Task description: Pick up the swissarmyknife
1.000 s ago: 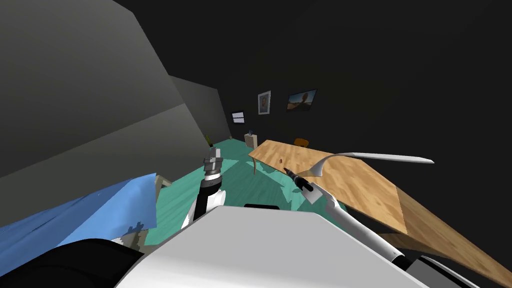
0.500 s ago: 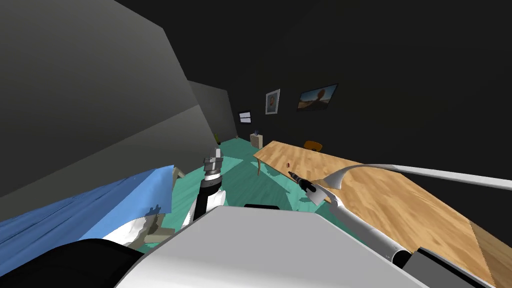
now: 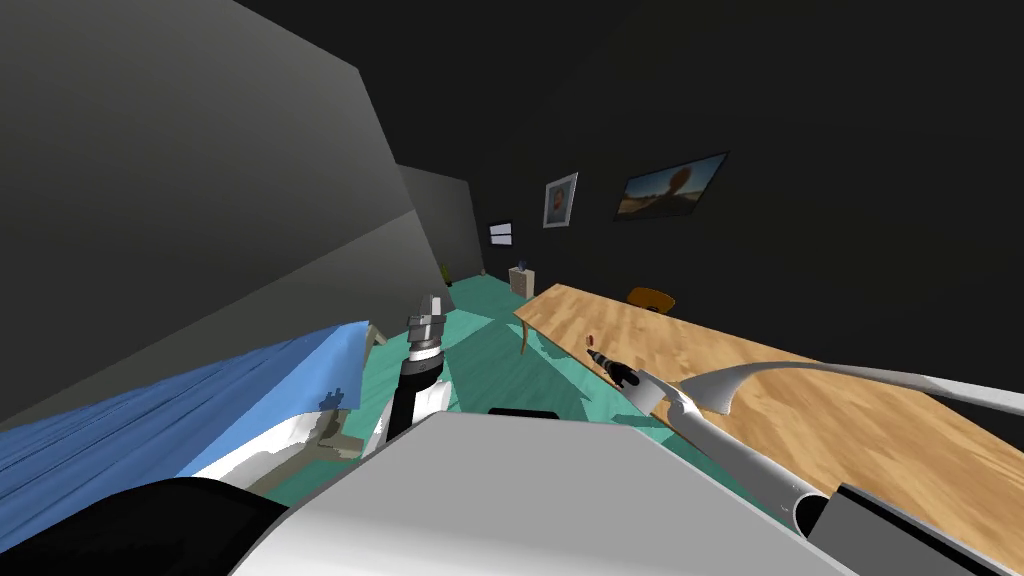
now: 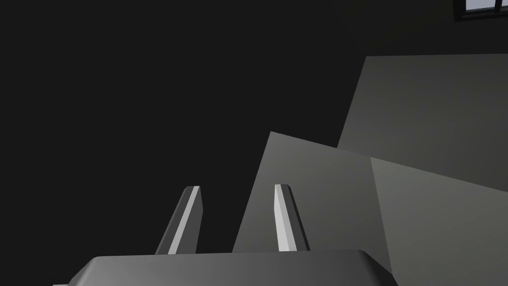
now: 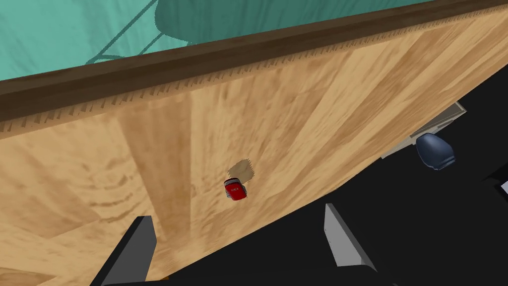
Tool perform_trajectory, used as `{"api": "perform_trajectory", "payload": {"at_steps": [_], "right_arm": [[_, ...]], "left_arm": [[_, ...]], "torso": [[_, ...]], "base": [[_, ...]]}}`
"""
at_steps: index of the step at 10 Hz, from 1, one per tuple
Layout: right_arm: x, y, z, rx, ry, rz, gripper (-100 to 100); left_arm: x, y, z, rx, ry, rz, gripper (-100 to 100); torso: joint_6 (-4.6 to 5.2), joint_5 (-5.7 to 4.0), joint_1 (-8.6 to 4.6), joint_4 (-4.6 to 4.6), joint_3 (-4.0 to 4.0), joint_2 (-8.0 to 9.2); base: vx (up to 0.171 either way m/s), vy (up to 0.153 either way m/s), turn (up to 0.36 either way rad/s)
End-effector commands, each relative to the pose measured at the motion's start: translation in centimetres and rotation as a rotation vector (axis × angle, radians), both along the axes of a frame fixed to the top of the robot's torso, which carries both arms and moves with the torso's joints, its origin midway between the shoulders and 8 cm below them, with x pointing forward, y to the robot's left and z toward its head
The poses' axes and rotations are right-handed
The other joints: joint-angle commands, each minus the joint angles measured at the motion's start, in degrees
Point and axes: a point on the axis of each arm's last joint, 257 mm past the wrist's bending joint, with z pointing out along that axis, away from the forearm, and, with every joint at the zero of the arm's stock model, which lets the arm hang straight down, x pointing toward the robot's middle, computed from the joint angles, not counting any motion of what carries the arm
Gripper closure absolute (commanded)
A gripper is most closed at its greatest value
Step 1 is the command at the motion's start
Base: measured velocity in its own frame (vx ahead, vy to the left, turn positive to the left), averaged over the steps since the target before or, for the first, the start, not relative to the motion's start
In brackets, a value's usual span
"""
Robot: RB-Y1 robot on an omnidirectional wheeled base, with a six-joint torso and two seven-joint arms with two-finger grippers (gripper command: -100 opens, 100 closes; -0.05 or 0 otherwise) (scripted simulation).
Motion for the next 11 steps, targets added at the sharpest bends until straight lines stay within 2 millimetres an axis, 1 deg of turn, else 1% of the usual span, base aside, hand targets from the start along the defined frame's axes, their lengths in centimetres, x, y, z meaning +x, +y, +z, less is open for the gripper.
{"api": "perform_trajectory", "payload": {"at_steps": [1,2,3,5,6,7,8,9,10,11], "right_arm": [[-0.3,-0.6,-0.5,-0.01,0.011,-0.007,-100],[-1.0,-2.4,-1.0,-0.046,0.042,-0.018,-100],[-1.5,-3.2,-1.3,-0.055,0.053,-0.031,-100],[-3.7,-7.3,-2.3,-0.13,0.123,-0.066,-100],[-4.1,-7.9,-2.5,-0.137,0.132,-0.076,-100],[-4.2,-8.0,-2.5,-0.138,0.133,-0.077,-100],[-5.3,-9.8,-2.8,-0.171,0.164,-0.093,-100],[-6.9,-12.2,-3.2,-0.209,0.202,-0.119,-100],[-6.9,-12.2,-3.2,-0.209,0.202,-0.119,-100],[-7.8,-13.6,-3.3,-0.234,0.226,-0.131,-100]], "left_arm": [[0.0,0.0,0.0,0.0,0.0,0.0,0],[0.0,0.0,0.0,0.0,0.0,0.0,0],[0.0,0.0,0.0,0.0,0.0,0.0,0],[0.0,0.0,0.0,0.0,0.0,0.0,0],[0.0,0.0,0.0,0.0,0.0,0.0,0],[0.0,0.0,0.0,0.0,0.0,0.0,0],[0.0,0.0,0.0,0.0,0.0,0.0,0],[0.0,0.0,0.0,0.0,0.0,0.0,0],[0.0,0.0,0.0,0.0,0.0,0.0,0],[0.0,0.0,0.0,0.0,0.0,0.0,0]], "torso": [[0.0,0.0,0.0,0.0,0.0,0.0],[0.02,0.01,0.04,0.03,0.08,0.15],[-0.07,0.02,0.05,0.04,0.07,0.1],[-0.03,0.02,0.03,0.0,-0.03,-0.07],[-0.05,0.01,0.05,-0.04,-0.12,-0.23],[0.01,0.02,0.03,-0.03,-0.08,-0.13],[0.03,0.01,0.03,0.02,0.06,0.12],[-0.02,0.01,0.0,0.03,0.07,0.12],[-0.04,0.02,0.02,0.01,-0.01,-0.04],[0.04,0.0,0.02,-0.01,-0.01,-0.01]], "base": [[0.036,0.006,-0.018],[0.057,0.004,0.29],[0.079,-0.003,0.149],[0.141,0.001,0.257],[0.115,-0.008,0.146],[0.035,-0.013,-0.004],[0.053,-0.018,0.207],[0.11,-0.013,0.357],[0.095,-0.023,0.091],[0.088,-0.022,0.143]]}}
